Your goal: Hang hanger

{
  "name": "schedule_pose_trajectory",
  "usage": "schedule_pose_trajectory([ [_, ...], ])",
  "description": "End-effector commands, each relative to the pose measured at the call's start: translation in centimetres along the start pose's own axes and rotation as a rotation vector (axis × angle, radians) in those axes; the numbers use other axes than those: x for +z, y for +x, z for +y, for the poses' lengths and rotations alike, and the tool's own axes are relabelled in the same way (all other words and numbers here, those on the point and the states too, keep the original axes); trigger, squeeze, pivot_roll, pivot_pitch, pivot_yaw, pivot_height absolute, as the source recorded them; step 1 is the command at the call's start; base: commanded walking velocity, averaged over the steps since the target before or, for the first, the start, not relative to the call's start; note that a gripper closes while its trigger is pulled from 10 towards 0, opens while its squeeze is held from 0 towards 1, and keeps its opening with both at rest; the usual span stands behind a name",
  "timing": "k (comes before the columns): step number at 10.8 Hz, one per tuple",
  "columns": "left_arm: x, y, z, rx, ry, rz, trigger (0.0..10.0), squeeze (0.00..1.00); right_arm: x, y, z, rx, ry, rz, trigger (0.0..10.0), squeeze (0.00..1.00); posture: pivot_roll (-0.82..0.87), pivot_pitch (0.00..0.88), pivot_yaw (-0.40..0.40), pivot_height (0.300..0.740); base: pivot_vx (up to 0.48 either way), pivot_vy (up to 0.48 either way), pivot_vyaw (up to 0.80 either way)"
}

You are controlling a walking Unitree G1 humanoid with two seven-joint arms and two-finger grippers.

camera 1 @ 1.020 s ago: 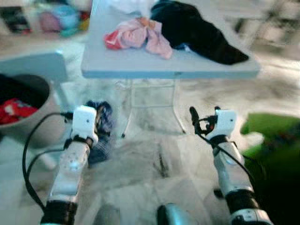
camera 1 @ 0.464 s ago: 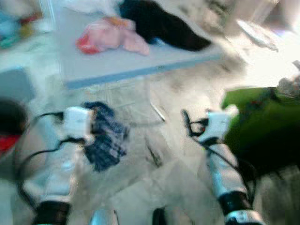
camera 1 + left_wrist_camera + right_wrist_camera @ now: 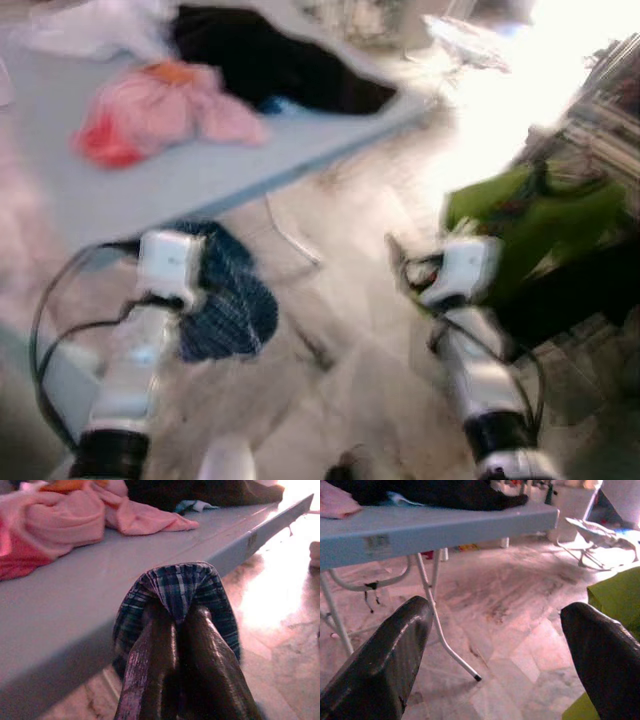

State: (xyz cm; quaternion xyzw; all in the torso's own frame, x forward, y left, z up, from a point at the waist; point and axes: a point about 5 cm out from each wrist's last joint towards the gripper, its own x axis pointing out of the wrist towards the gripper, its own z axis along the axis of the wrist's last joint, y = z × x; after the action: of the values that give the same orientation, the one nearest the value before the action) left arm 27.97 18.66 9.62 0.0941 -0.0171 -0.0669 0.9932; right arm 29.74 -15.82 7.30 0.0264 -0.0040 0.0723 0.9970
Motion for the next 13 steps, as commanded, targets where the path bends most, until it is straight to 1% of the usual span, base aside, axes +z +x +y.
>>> schedule_pose_trajectory([
  [1, -0.1, 0.0, -1.6, -0.053, -0.019, -0.002, 10.0, 0.0, 0.1, -0.4, -1.5, -0.043, -0.014, 0.006, 10.0, 0.0, 0.05, 0.109, -0.083, 0.74, 0.48, 0.0, -0.8],
  [2, -1.0, -0.4, -3.0, -0.102, -0.054, 0.044, 10.0, 0.0, -0.2, -0.6, -1.4, -0.051, -0.008, 0.012, 10.0, 0.0, 0.05, 0.105, -0.072, 0.74, 0.48, 0.0, -0.8],
  [3, -1.5, -0.6, -3.9, -0.149, -0.035, 0.069, 10.0, 0.0, -0.3, -0.8, -1.3, -0.061, -0.003, 0.01, 10.0, 0.0, 0.05, 0.103, -0.051, 0.74, 0.0, 0.0, -0.8],
  [4, -1.7, -0.7, -4.3, -0.174, -0.015, 0.074, 10.0, 0.0, -0.4, -0.8, -1.3, -0.067, -0.001, 0.009, 10.0, 0.0, 0.04, 0.103, -0.04, 0.74, 0.0, 0.0, -0.8],
  [5, -2.2, -0.8, -4.7, -0.217, -0.019, 0.098, 10.0, 0.0, -0.7, -1.2, -1.5, -0.106, 0.012, 0.003, 10.0, 0.0, 0.02, 0.097, 0.002, 0.74, 0.0, 0.0, 0.0],
  [6, -2.3, -0.8, -4.8, -0.227, -0.016, 0.102, 10.0, 0.0, -0.7, -1.3, -1.6, -0.115, 0.015, 0.001, 10.0, 0.0, 0.02, 0.097, 0.002, 0.74, 0.0, 0.0, 0.0],
  [7, -2.2, -0.6, -4.9, -0.263, -0.007, 0.097, 10.0, 0.0, -0.9, -1.7, -1.8, -0.142, 0.016, -0.005, 10.0, 0.0, 0.0, 0.098, 0.029, 0.74, 0.0, 0.0, 0.0],
  [8, -2.1, -0.2, -4.9, -0.285, -0.002, 0.091, 10.0, 0.0, -0.9, -2.0, -2.1, -0.163, 0.013, -0.008, 10.0, 0.0, -0.02, 0.099, 0.026, 0.74, 0.0, 0.0, 0.0],
  [9, -2.0, 0.3, -4.8, -0.277, -0.011, 0.084, 10.0, 0.0, -0.9, -2.3, -2.5, -0.168, 0.003, -0.003, 10.0, 0.0, -0.02, 0.097, 0.022, 0.74, 0.0, 0.0, 0.0],
  [10, -1.9, 0.6, -4.9, -0.273, -0.018, 0.076, 10.0, 0.0, -0.9, -2.3, -2.9, -0.165, -0.009, 0.004, 10.0, 0.0, -0.02, 0.085, 0.006, 0.74, 0.277, 0.0, -0.68],
  [11, -1.8, 0.9, -5.0, -0.262, -0.04, 0.06, 10.0, 0.0, -0.6, -1.8, -3.1, -0.155, -0.024, -0.002, 10.0, 0.0, -0.02, 0.076, -0.01, 0.74, 0.405, 0.259, -0.8],
  [13, -1.9, 1.0, -4.6, -0.247, -0.049, 0.053, 10.0, 0.0, 0.0, -1.0, -2.9, -0.134, -0.035, -0.013, 10.0, 0.0, -0.01, 0.07, -0.023, 0.74, 0.403, 0.261, -0.8],
])
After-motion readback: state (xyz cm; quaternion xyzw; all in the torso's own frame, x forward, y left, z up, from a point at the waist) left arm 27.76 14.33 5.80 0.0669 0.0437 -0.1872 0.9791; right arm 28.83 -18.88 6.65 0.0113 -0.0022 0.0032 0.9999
